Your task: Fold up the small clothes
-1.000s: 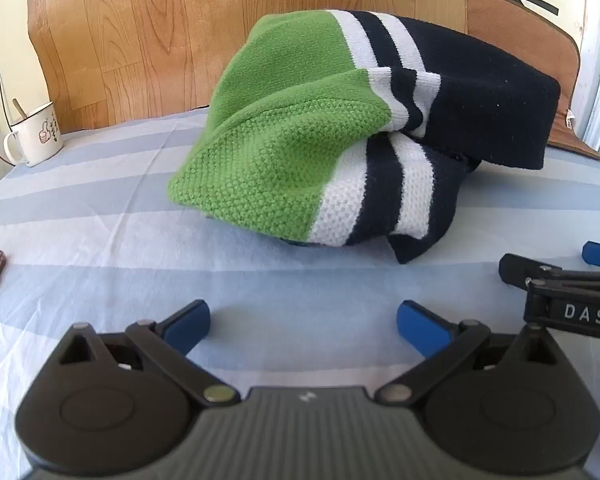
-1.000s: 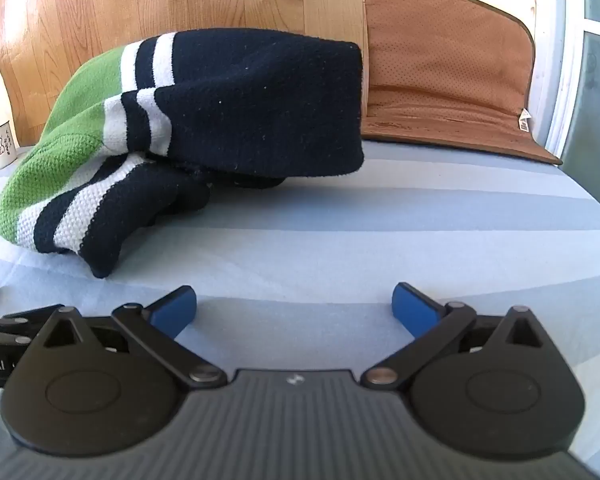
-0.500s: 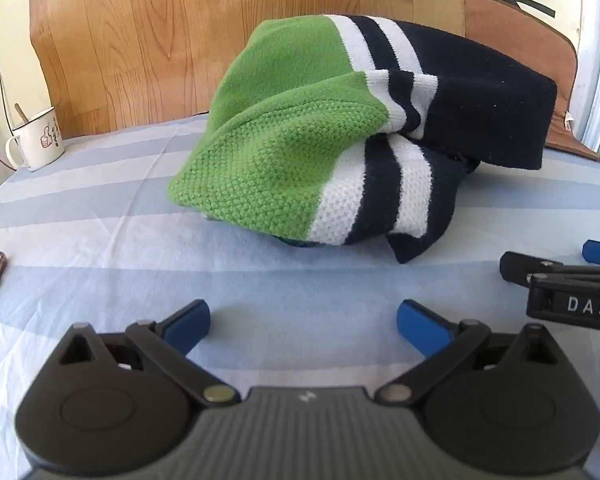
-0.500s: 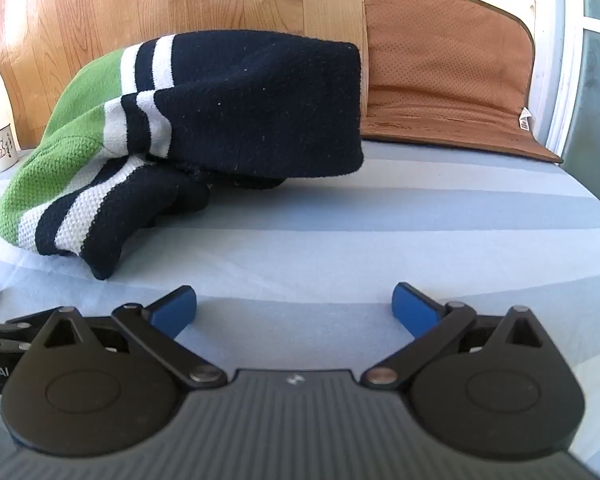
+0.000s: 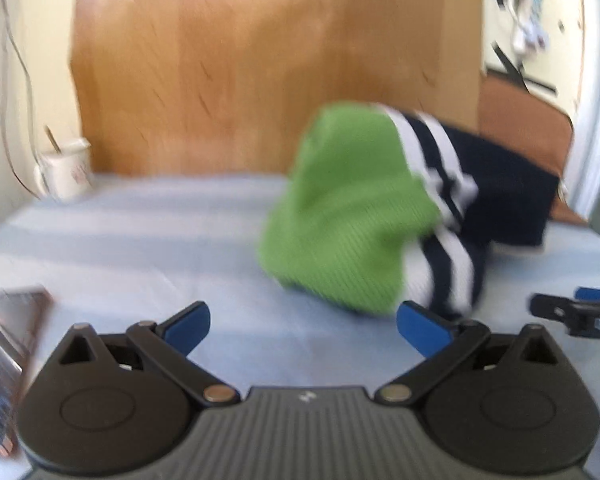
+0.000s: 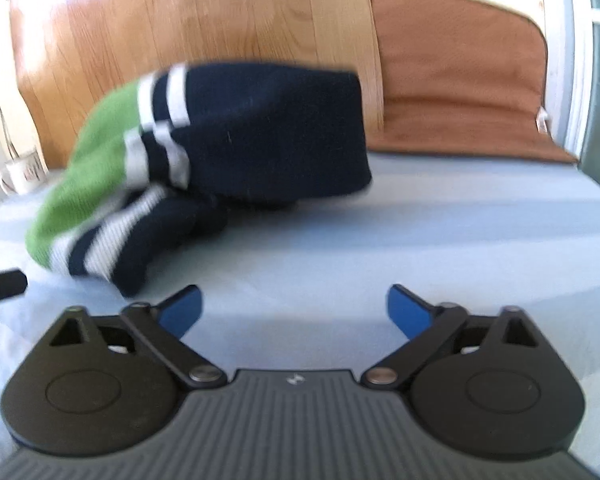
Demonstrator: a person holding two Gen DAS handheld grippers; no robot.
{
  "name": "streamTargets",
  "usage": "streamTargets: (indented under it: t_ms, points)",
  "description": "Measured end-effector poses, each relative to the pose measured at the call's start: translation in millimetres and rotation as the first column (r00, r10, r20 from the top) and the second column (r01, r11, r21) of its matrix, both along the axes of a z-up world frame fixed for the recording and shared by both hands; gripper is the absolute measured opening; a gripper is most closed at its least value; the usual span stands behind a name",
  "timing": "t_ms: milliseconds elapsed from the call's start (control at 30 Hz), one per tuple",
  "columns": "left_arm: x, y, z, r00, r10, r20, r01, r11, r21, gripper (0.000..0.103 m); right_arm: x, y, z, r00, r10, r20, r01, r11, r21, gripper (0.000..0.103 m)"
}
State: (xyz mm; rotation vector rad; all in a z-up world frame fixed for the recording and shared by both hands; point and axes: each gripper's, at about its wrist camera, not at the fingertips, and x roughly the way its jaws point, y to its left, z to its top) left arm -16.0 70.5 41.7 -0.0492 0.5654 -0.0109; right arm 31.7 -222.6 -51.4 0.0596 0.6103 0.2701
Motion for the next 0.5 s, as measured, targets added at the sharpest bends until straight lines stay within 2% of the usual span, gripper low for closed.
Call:
streamTargets:
  t_ms: [67, 133, 200, 300, 333, 400, 467, 500]
  points:
    - [9, 8, 4, 0.999, 0.021, 0.029, -0.021, 1.000, 0.000, 0.103, -2, 6, 11, 0.998, 0.009, 0.065, -0.008, 1.000, -0.017, 0.081]
    - [20, 13, 4, 1.000, 0.016, 0.022, -0.016, 0.999, -0.036, 0.103, -2, 10, 20, 0.992, 0.025, 0.125, -0.022, 0.999, -0.026, 0.076]
    - [34, 21, 3, 0.999, -0.022, -0.036, 0.018, 0.994, -0.110, 0.103, 0, 11, 30, 0.986, 0.038, 0.162, -0.036, 0.999, -0.014, 0.076]
    - [58, 31, -2, 0.989, -0.082, -0.125, 0.045, 0.960, -0.275, 0.101, 16, 18, 34, 0.987, 0.092, 0.135, -0.095, 0.995, 0.020, 0.076]
    - [65, 33, -5, 0.986, -0.089, -0.143, 0.039, 0.947, -0.319, 0.093, 14, 19, 35, 0.984, 0.120, 0.133, -0.126, 0.991, 0.041, 0.076]
    - [77, 32, -7, 0.983, -0.096, -0.159, 0.034, 0.935, -0.353, 0.077, 10, 33, 36, 0.968, 0.205, 0.142, -0.214, 0.976, 0.049, 0.076]
    - [80, 33, -8, 0.980, -0.126, -0.154, 0.060, 0.924, -0.378, 0.057, 0, 52, 31, 0.941, 0.303, 0.151, -0.306, 0.952, -0.008, 0.077]
    - [79, 34, -9, 0.978, -0.148, -0.147, 0.081, 0.918, -0.387, 0.041, -5, 64, 27, 0.926, 0.342, 0.159, -0.337, 0.940, -0.056, 0.079]
